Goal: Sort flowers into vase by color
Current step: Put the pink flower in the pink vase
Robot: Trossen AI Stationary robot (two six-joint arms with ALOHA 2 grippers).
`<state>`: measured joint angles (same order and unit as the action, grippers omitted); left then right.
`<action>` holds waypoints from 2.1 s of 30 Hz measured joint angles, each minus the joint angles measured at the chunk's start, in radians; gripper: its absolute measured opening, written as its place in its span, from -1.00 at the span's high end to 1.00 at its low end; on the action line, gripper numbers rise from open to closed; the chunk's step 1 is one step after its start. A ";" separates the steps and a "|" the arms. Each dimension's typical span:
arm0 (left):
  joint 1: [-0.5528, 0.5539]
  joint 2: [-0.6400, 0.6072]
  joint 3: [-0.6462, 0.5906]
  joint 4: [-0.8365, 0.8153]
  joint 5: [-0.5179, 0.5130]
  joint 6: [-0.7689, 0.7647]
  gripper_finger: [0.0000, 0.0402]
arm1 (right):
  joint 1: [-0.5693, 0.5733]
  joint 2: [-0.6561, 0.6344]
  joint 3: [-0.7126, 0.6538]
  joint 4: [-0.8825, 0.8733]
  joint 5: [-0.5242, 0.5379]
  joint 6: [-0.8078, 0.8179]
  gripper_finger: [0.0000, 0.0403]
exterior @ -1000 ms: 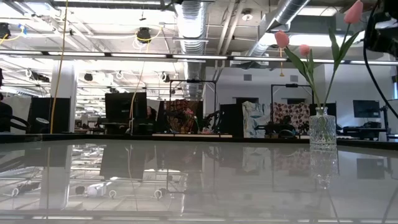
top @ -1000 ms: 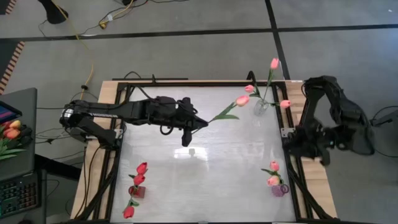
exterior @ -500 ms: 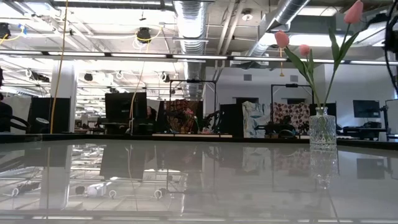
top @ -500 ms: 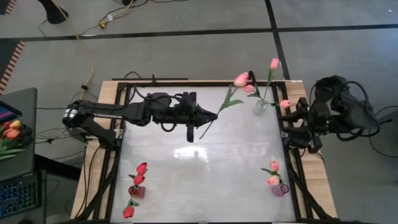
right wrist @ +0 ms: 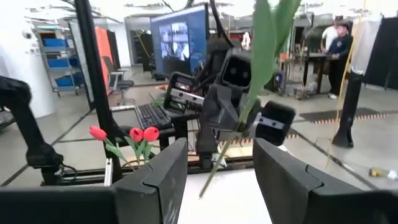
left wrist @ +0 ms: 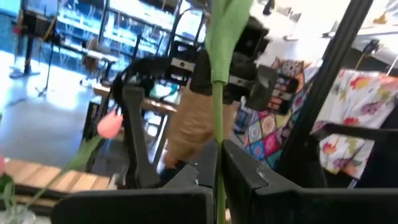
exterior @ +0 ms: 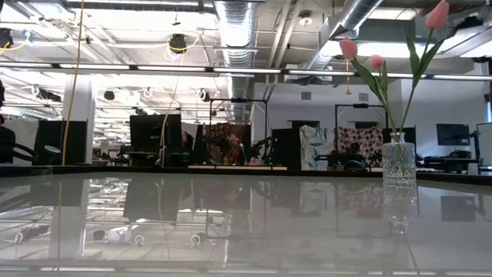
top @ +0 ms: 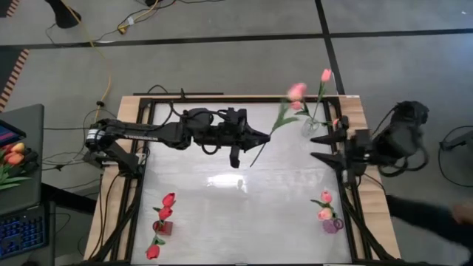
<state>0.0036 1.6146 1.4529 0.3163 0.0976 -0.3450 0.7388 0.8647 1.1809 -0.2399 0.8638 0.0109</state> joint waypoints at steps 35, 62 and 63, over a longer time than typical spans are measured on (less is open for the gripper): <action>0.006 0.003 0.005 -0.104 0.062 0.049 1.00 | -0.489 0.207 0.000 0.112 -0.502 0.113 -0.37; 0.006 0.003 0.005 -0.089 0.046 0.048 1.00 | -0.492 0.203 0.000 0.114 -0.502 0.113 0.68; 0.006 0.003 0.005 -0.091 0.043 0.048 1.00 | -0.492 0.203 0.000 0.114 -0.501 0.113 0.71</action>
<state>0.0093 1.6180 1.4574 0.2257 0.1403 -0.2970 0.2466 1.0679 1.1805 -0.1257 0.3626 0.1238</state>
